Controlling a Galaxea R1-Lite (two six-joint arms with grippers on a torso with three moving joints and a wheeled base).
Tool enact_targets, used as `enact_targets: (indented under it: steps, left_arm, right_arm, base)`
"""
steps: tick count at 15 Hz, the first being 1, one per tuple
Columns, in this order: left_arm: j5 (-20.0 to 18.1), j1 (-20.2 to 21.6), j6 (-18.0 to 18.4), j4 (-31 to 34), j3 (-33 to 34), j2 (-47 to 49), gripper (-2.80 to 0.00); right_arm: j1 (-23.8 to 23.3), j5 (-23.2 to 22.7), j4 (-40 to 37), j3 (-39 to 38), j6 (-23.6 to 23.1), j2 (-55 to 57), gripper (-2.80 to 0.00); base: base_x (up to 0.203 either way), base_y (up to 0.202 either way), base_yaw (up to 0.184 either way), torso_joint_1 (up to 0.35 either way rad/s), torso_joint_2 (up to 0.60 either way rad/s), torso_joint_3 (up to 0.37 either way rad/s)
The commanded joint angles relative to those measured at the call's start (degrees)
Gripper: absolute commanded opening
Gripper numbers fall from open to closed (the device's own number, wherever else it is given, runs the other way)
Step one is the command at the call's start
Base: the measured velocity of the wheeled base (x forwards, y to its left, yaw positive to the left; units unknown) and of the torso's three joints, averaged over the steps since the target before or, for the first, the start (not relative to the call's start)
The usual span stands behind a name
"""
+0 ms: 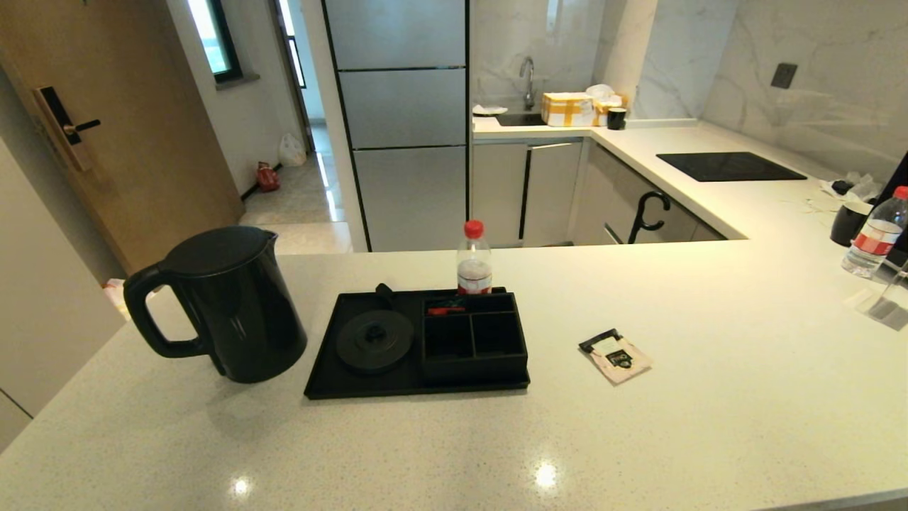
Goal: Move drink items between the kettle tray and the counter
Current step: Return the kettle to its original position
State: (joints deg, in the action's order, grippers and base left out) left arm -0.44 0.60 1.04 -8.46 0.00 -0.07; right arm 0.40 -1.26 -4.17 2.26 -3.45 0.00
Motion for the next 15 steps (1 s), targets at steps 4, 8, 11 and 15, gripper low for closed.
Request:
enact_targets:
  steps: [4, 8, 11, 15]
  left_arm:
    - [0.0, 0.0, 0.0, -0.1, 2.3, 0.1, -2.8]
    - [0.0, 0.0, 0.0, -0.1, 2.3, 0.1, -2.8]
    - [0.0, 0.0, 0.0, -0.1, 2.3, 0.1, -2.8]
    - [0.0, 0.0, 0.0, -0.1, 2.3, 0.1, -2.8]
  right_arm:
    - [0.0, 0.1, 0.1, -0.1, 0.3, 0.1, -2.8]
    - [0.0, 0.0, 0.0, -0.5, 0.5, 0.1, -2.8]
    - [0.0, 0.0, 0.0, -0.5, 0.5, 0.1, -2.8]
    - [0.0, 1.3, 0.1, -0.5, 4.9, 0.1, -2.8]
  base:
    - [0.0, 0.0, 0.0, 0.0, 0.0, 0.0]
    - [0.0, 0.0, 0.0, 0.0, 0.0, 0.0]
    - [0.0, 0.0, 0.0, 0.0, 0.0, 0.0]
    - [0.0, 0.0, 0.0, 0.0, 0.0, 0.0]
